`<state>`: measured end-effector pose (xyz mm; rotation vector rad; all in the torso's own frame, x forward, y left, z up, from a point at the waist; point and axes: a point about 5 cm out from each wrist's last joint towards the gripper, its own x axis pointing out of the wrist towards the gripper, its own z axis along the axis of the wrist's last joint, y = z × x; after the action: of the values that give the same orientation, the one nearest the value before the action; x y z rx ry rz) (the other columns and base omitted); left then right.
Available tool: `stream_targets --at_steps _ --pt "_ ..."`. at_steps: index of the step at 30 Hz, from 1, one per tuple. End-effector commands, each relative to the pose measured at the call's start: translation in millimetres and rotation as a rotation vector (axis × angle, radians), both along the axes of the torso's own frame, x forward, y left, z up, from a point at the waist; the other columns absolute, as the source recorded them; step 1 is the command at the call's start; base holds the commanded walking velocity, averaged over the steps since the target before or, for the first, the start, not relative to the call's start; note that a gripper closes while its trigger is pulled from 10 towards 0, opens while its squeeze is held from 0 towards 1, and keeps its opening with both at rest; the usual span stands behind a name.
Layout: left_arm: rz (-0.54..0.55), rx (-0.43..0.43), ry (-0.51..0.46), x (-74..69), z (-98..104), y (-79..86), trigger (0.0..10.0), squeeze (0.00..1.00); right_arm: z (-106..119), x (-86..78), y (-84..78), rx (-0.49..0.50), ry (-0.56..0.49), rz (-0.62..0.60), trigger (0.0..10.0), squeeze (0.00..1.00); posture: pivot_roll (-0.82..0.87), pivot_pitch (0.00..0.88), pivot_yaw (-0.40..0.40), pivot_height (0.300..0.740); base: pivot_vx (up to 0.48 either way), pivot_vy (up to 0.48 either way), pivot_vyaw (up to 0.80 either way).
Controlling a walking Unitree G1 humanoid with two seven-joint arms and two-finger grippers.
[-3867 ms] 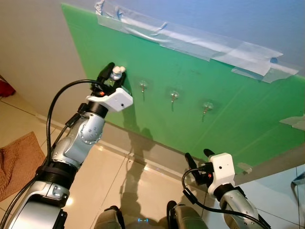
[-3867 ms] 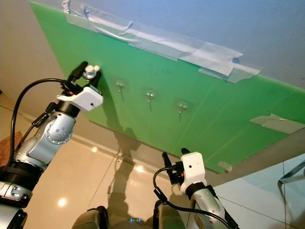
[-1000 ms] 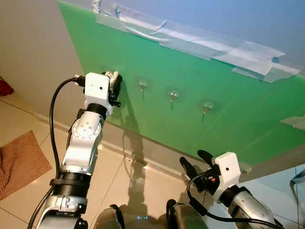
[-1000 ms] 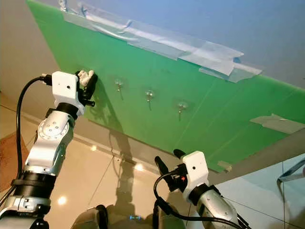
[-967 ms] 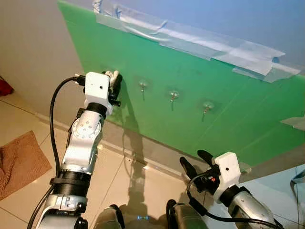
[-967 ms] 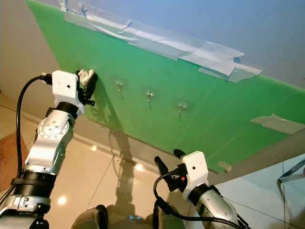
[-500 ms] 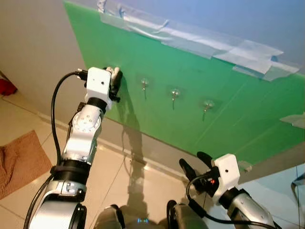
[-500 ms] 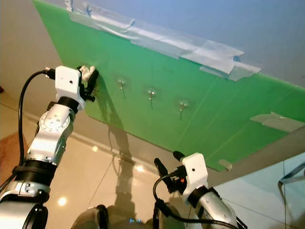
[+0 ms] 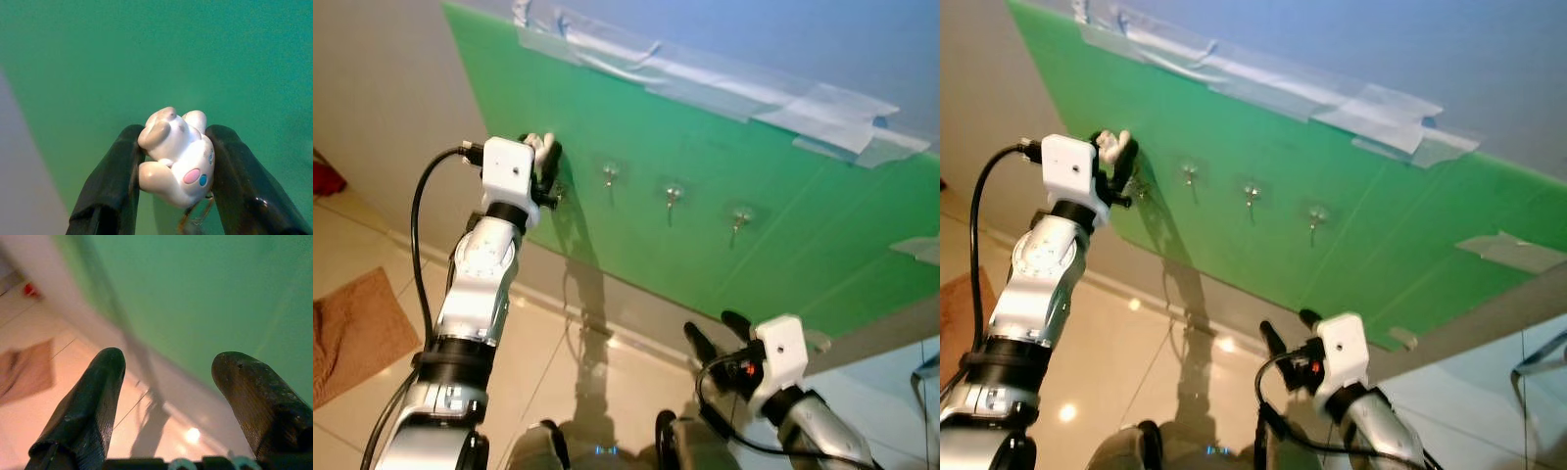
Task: Hang keys on a hook
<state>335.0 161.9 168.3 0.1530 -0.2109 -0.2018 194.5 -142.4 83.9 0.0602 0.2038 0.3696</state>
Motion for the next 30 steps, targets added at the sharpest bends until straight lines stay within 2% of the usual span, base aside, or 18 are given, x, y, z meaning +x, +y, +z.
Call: stream_targets --at_steps 1,4,7,13,20,23,30 --pt "-0.070 -0.011 0.031 -7.1 -1.5 -8.1 0.0 0.00 1.5 2.9 -8.4 -0.019 -0.018 -0.060 10.0 0.00 -0.21 0.192 -0.007 0.740 0.000 0.000 0.00" --pt "-0.132 -0.026 0.070 -18.8 -8.8 -13.3 0.0 0.00 4.3 10.0 -10.2 -0.031 -0.045 -0.103 10.0 0.00 -0.19 0.189 0.001 0.740 0.000 0.000 0.00" --pt "-0.147 -0.035 0.079 -23.6 -11.5 -14.6 0.0 0.00 5.1 13.0 -9.0 -0.024 -0.053 -0.114 10.0 0.00 -0.19 0.189 0.001 0.740 0.000 0.000 0.00" --pt "-0.225 -0.023 0.039 -32.5 -1.0 -25.5 0.0 0.00 5.6 21.5 -3.9 -0.017 -0.071 -0.121 10.0 0.00 -0.17 0.182 0.010 0.740 0.000 0.000 0.00" --pt "-0.296 -0.015 0.031 -34.6 1.4 -33.8 0.0 0.00 8.0 31.2 -8.7 -0.034 -0.100 -0.153 10.0 0.00 -0.19 0.177 0.018 0.740 0.000 0.000 0.00" --pt "-0.300 -0.018 0.043 -34.7 -2.6 -40.0 0.0 0.00 9.5 32.9 -12.1 -0.053 -0.119 -0.160 10.0 0.00 -0.21 0.170 0.021 0.740 0.000 0.000 0.00" --pt "-0.263 -0.053 0.075 -33.3 -12.4 -41.0 0.0 0.00 8.0 34.2 -13.5 -0.050 -0.123 -0.176 10.0 0.00 -0.21 0.144 0.028 0.740 0.000 0.000 0.00"
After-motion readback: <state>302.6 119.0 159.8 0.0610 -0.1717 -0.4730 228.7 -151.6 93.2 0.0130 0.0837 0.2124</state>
